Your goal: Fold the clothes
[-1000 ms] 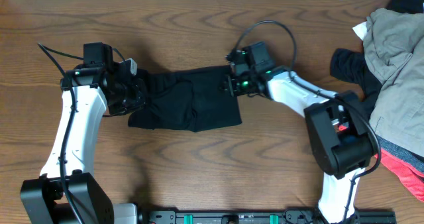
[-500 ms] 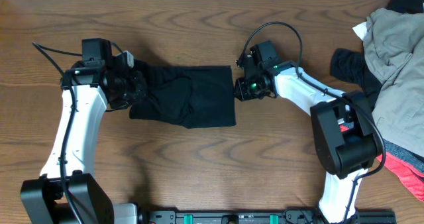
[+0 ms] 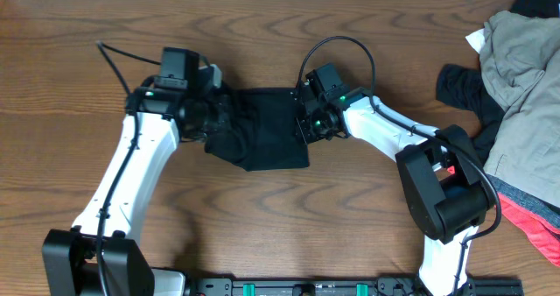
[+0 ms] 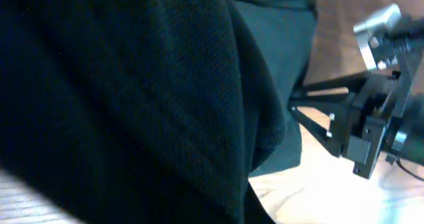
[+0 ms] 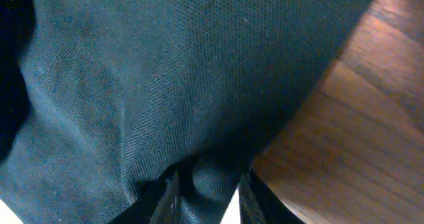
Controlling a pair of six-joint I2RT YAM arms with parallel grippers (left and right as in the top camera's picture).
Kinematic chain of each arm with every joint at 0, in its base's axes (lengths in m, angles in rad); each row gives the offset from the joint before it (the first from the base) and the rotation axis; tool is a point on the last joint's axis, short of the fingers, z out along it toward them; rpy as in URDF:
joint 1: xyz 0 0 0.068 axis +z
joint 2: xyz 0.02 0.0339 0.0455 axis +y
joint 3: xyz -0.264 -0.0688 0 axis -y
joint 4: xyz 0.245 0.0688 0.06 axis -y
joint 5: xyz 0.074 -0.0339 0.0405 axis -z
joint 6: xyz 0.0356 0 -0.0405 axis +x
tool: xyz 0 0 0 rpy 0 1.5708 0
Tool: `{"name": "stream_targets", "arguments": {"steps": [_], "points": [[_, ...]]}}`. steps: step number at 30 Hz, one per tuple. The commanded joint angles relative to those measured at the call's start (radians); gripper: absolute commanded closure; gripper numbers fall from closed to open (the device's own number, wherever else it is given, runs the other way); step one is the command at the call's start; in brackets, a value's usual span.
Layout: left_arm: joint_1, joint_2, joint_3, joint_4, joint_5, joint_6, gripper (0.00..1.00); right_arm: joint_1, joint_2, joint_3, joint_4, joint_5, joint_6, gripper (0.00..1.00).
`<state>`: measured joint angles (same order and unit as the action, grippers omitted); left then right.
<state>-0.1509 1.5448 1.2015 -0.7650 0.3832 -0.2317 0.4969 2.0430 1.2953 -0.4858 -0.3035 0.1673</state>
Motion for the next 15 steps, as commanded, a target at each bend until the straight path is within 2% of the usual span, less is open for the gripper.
{"name": "stream_targets", "arguments": {"steps": [1, 8, 10, 12, 15], "points": [[-0.046, -0.019, 0.038, 0.005, -0.011, -0.003, 0.94, 0.005, 0.02, -0.014, -0.03, 0.034, 0.02, 0.7], [-0.118, -0.019, 0.038, 0.034, -0.018, -0.003, 0.94, 0.006, 0.02, -0.014, -0.047, 0.038, 0.022, 0.69], [-0.138, -0.018, 0.038, 0.04, -0.056, -0.003, 0.94, 0.003, 0.019, -0.014, -0.06, 0.043, 0.045, 0.72], [-0.156, -0.016, 0.038, 0.045, -0.1, -0.003, 0.94, -0.006, 0.013, -0.013, -0.098, 0.081, 0.091, 0.75], [-0.179, -0.013, 0.038, 0.051, -0.108, -0.003, 0.94, -0.03, -0.013, -0.013, -0.144, 0.156, 0.124, 0.72]]}}
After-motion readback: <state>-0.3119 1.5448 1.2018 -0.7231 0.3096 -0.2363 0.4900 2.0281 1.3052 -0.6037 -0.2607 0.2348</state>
